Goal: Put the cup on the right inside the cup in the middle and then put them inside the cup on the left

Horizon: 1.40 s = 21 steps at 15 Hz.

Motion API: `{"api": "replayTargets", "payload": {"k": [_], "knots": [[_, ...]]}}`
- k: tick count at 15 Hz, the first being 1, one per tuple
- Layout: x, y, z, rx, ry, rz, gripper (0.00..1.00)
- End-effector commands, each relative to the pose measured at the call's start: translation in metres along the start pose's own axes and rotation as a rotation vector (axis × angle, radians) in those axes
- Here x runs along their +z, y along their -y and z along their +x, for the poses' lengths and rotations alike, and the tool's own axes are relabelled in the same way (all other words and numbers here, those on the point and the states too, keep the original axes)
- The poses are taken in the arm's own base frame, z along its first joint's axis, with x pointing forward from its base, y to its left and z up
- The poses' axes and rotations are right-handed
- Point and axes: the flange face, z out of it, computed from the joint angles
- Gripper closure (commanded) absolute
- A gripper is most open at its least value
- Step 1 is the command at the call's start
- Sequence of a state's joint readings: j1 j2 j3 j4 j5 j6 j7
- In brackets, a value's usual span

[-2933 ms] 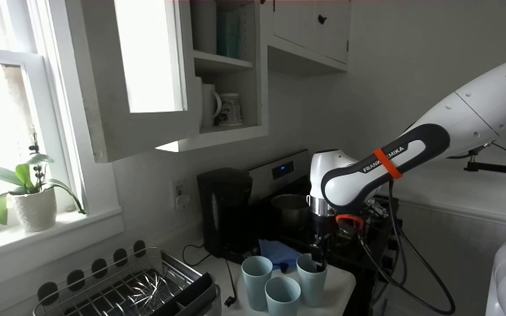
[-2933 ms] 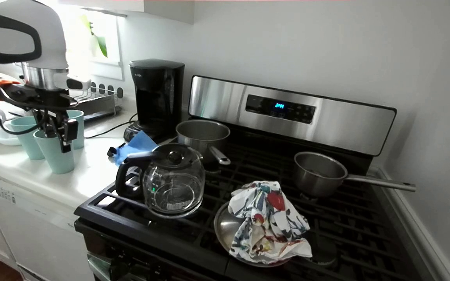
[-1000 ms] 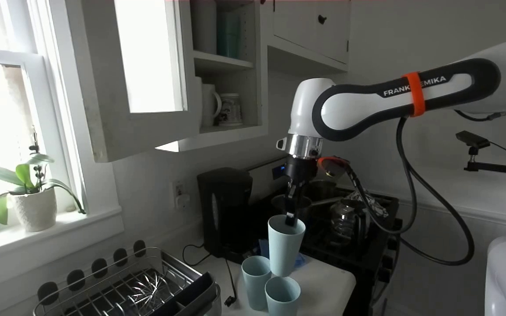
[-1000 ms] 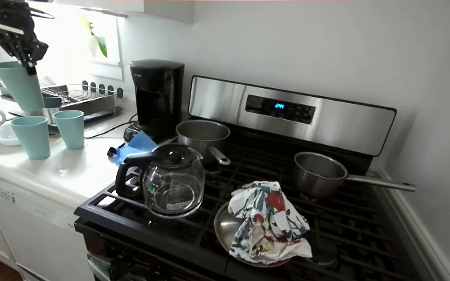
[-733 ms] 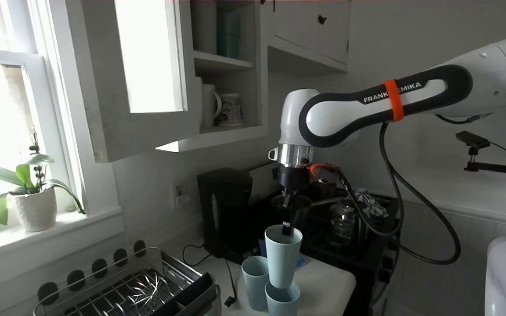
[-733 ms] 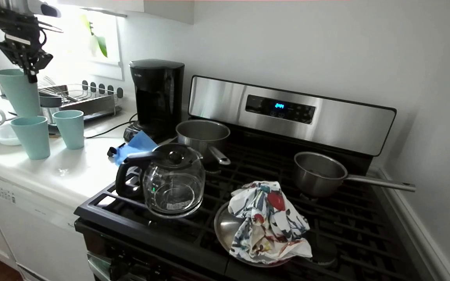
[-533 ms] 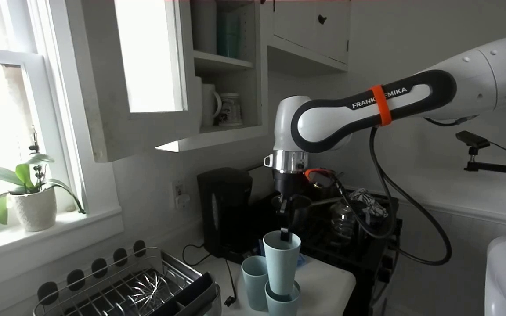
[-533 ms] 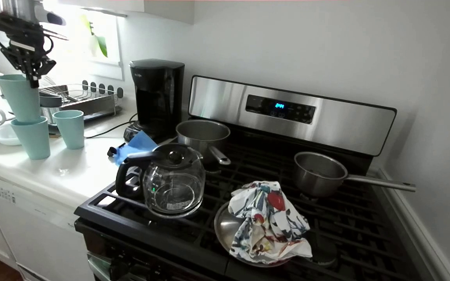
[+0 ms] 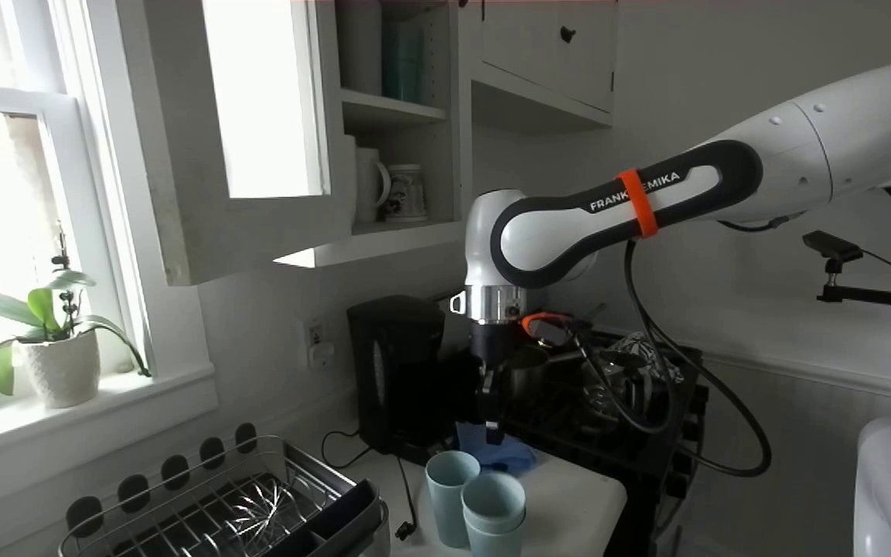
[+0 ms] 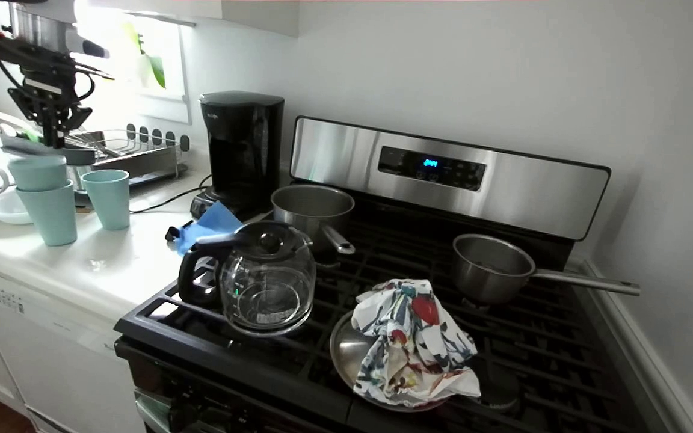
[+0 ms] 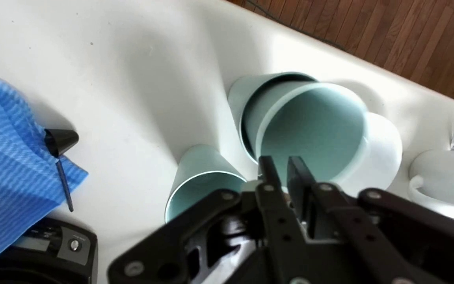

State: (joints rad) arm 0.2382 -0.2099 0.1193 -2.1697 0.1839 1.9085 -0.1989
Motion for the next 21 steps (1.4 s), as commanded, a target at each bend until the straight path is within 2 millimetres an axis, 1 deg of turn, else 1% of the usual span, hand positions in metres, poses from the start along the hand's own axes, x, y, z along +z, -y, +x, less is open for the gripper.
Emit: {"api": "replayTargets", "payload": {"k": [1, 3, 6, 8, 9, 14, 18, 21], "knots": [[0.000, -0.001, 0.012, -0.009, 0.014, 0.011, 0.53], [-0.002, -0.002, 0.013, -0.006, 0.014, 0.008, 0.39], [-0.008, -0.001, 0.006, -0.017, 0.010, -0.004, 0.18], [0.000, -0.003, 0.003, -0.036, 0.018, -0.001, 0.04], [0.005, -0.004, 0.003, -0.046, 0.019, 0.005, 0.01], [0.041, -0.008, -0.005, -0.071, 0.058, -0.010, 0.00], [0.069, -0.014, -0.009, -0.055, 0.066, 0.004, 0.00], [0.083, -0.021, -0.009, -0.027, 0.041, 0.003, 0.00]]}}
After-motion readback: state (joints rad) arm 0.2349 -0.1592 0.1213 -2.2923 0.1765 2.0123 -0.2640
